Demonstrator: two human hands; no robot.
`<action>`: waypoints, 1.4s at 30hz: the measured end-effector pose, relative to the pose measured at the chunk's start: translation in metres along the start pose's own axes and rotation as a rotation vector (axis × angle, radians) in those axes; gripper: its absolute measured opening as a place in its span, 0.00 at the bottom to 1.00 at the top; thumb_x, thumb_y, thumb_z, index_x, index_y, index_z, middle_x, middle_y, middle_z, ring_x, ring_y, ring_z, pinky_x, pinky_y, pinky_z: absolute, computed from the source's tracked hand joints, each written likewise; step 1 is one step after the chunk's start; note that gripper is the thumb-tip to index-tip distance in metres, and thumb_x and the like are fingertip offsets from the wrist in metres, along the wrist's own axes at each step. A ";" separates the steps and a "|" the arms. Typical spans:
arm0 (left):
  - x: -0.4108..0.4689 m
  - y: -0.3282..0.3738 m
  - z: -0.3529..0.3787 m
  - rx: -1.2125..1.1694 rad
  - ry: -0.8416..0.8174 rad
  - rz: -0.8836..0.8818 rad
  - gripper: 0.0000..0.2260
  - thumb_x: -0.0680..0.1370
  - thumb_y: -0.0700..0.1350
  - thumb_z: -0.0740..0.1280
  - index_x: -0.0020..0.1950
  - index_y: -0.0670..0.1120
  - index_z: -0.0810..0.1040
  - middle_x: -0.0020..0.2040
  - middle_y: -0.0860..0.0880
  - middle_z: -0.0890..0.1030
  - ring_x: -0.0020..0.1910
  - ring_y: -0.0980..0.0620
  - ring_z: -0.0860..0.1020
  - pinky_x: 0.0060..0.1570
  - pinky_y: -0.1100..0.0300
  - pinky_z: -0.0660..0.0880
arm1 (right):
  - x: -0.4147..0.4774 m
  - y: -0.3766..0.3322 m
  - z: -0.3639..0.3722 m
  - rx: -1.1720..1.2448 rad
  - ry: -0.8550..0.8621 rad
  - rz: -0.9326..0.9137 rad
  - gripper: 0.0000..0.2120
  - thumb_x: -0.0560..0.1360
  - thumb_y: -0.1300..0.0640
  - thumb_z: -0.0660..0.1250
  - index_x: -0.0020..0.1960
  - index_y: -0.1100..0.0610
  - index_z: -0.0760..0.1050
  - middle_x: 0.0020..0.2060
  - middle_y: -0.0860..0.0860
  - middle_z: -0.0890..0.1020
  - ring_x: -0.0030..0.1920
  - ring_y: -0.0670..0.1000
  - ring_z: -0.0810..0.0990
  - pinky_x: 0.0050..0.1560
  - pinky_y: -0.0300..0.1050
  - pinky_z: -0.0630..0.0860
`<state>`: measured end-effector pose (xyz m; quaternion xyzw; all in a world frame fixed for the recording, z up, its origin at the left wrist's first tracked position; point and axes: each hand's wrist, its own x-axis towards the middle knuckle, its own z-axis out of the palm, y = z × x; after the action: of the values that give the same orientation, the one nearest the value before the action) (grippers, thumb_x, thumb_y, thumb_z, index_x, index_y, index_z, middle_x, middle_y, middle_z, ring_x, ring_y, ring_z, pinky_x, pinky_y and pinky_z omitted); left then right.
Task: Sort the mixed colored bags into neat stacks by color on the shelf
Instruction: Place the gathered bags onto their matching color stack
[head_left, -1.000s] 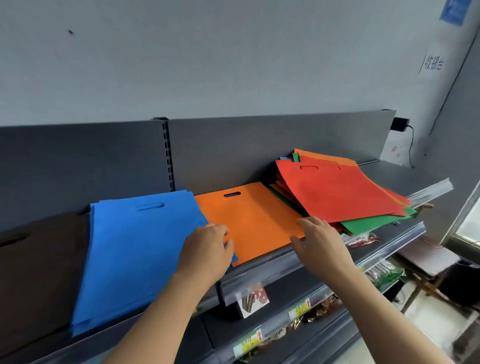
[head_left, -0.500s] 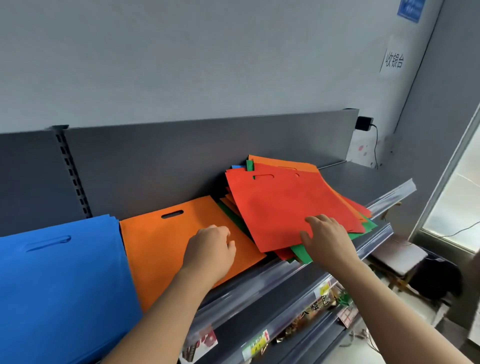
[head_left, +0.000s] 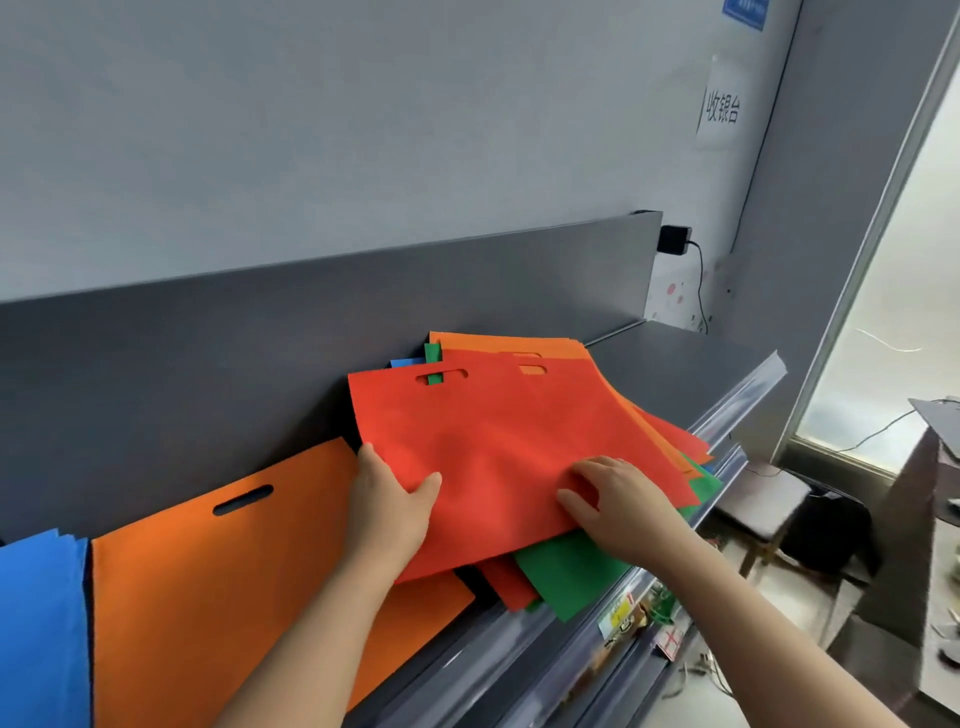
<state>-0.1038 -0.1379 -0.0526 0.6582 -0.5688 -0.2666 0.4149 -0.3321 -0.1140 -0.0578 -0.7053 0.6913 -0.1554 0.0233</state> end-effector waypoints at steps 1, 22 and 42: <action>0.002 0.000 0.001 -0.060 0.034 -0.005 0.33 0.74 0.46 0.72 0.73 0.41 0.60 0.67 0.45 0.72 0.65 0.45 0.72 0.61 0.56 0.68 | 0.003 0.004 -0.003 0.043 0.013 0.005 0.19 0.78 0.44 0.58 0.60 0.56 0.75 0.58 0.51 0.78 0.59 0.54 0.74 0.61 0.47 0.68; -0.044 0.007 0.028 -0.287 0.041 -0.158 0.10 0.71 0.38 0.74 0.50 0.49 0.79 0.44 0.50 0.84 0.43 0.50 0.82 0.45 0.53 0.79 | 0.022 0.059 -0.007 0.120 0.019 0.074 0.32 0.74 0.37 0.61 0.70 0.57 0.64 0.65 0.56 0.73 0.66 0.59 0.69 0.67 0.52 0.62; -0.085 0.003 -0.038 -0.400 0.125 0.082 0.26 0.77 0.36 0.66 0.71 0.55 0.67 0.62 0.58 0.78 0.61 0.57 0.76 0.65 0.50 0.70 | 0.000 -0.004 -0.021 0.370 -0.154 0.025 0.32 0.77 0.38 0.57 0.71 0.59 0.61 0.65 0.59 0.73 0.66 0.60 0.70 0.67 0.56 0.63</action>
<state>-0.0920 -0.0459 -0.0408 0.5542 -0.5041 -0.3157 0.5824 -0.3337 -0.1102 -0.0373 -0.6901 0.6558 -0.2252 0.2074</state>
